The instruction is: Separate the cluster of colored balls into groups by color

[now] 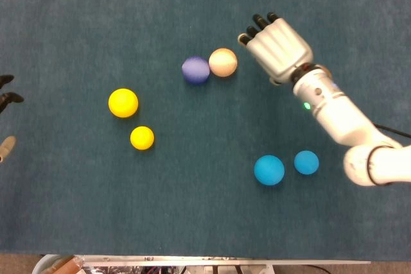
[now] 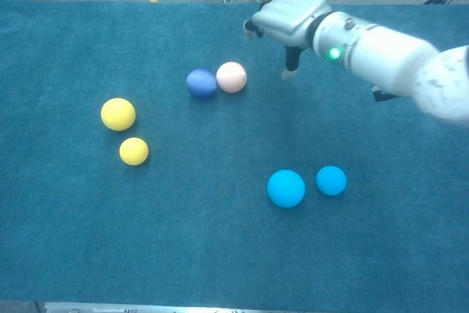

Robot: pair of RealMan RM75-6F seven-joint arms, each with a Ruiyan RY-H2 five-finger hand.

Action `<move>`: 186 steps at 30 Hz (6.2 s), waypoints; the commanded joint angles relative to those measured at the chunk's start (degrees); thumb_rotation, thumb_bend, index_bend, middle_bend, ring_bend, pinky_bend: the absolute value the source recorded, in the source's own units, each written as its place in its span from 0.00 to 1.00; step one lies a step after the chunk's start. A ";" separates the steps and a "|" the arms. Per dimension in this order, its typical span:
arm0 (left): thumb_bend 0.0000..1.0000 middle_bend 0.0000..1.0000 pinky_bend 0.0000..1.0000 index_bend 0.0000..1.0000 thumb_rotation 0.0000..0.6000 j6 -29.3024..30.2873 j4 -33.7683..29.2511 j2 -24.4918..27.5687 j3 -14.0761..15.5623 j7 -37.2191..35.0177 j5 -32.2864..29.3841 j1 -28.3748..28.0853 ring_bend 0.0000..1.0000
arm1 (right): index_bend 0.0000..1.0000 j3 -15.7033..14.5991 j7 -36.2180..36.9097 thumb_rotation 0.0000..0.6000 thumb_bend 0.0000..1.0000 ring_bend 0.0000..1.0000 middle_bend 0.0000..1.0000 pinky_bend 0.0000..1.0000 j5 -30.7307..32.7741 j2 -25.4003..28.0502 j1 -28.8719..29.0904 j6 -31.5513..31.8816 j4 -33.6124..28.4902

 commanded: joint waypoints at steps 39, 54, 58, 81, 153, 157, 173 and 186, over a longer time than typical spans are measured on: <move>0.30 0.13 0.08 0.27 1.00 -2.32 0.77 4.59 2.04 -7.91 6.72 4.96 0.03 | 0.26 -0.38 -5.62 1.00 0.06 0.14 0.33 0.23 16.40 -22.69 13.23 -2.09 27.62; 0.29 0.13 0.08 0.27 1.00 -1.67 1.47 4.34 1.71 -8.62 8.45 5.63 0.03 | 0.33 0.41 -4.78 1.00 0.08 0.19 0.43 0.24 15.30 -24.83 12.31 -2.02 31.08; 0.30 0.13 0.08 0.27 1.00 -1.56 1.63 4.31 1.75 -8.63 8.70 5.88 0.03 | 0.38 0.60 -4.26 1.00 0.12 0.22 0.47 0.24 14.16 -24.96 11.97 -1.97 31.40; 0.29 0.13 0.08 0.27 1.00 -0.64 2.43 3.88 1.30 -9.04 9.94 6.48 0.03 | 0.47 -0.57 -1.98 1.00 0.25 0.27 0.52 0.25 8.69 -13.59 6.23 2.44 19.11; 0.29 0.13 0.08 0.27 1.00 0.61 6.84 -2.25 -4.07 -7.41 3.20 5.44 0.04 | 0.27 -6.85 22.09 1.00 0.20 0.23 0.39 0.25 -7.59 18.92 -15.26 11.73 -7.21; 0.30 0.14 0.08 0.27 1.00 1.78 8.17 -4.50 -5.54 -6.42 0.60 5.94 0.05 | 0.27 -7.69 26.66 1.00 0.21 0.23 0.39 0.25 -12.97 23.10 -19.42 14.64 -10.04; 0.30 0.14 0.08 0.27 1.00 8.02 9.19 -10.02 -8.19 -0.72 -4.84 9.81 0.05 | 0.30 -13.54 33.23 1.00 0.23 0.24 0.43 0.25 -34.10 28.44 -39.25 35.76 -14.75; 0.30 0.14 0.08 0.27 1.00 13.15 8.64 -13.86 -7.54 3.80 -3.53 13.53 0.05 | 0.31 -15.05 37.06 1.00 0.23 0.24 0.43 0.25 -39.65 27.95 -52.74 46.30 -11.86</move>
